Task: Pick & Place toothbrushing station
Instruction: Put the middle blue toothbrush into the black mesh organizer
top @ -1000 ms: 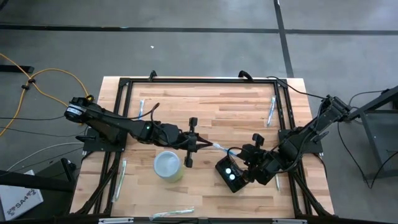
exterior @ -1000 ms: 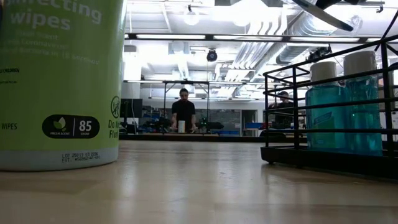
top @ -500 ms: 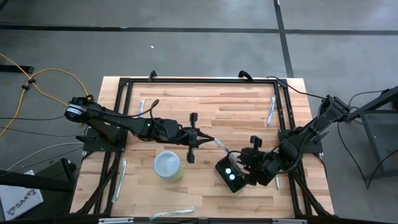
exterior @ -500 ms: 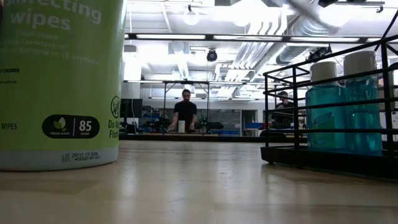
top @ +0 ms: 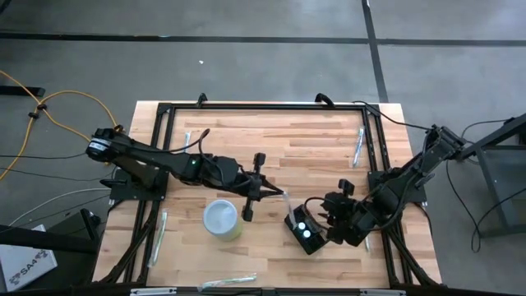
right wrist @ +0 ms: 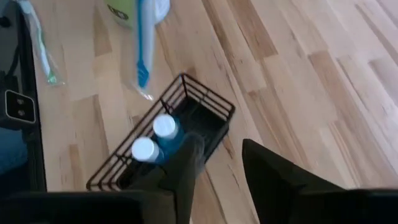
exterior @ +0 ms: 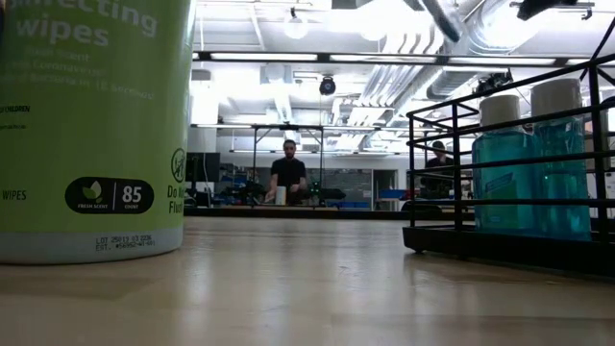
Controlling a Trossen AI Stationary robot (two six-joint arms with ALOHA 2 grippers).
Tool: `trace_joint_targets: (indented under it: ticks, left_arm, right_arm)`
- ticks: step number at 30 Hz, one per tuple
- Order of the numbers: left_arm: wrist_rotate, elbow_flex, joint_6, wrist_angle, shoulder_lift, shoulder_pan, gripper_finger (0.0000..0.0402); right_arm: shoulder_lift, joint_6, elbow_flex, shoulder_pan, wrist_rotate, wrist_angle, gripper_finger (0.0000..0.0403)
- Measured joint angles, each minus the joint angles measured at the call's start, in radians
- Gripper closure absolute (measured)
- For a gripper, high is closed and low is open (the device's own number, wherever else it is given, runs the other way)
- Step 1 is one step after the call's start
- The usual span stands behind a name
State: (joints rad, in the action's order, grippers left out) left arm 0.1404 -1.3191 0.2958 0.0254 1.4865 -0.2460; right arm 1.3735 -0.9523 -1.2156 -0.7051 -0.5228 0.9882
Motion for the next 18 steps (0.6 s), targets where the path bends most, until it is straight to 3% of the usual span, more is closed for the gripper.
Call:
trace_joint_targets:
  ticks: [18]
  left_arm:
    - [0.002,-0.07,-0.003,0.021,0.123,0.068,0.0401]
  right_arm:
    - [-0.015,-0.076,0.0,-0.113,-0.085,0.055,0.0321]
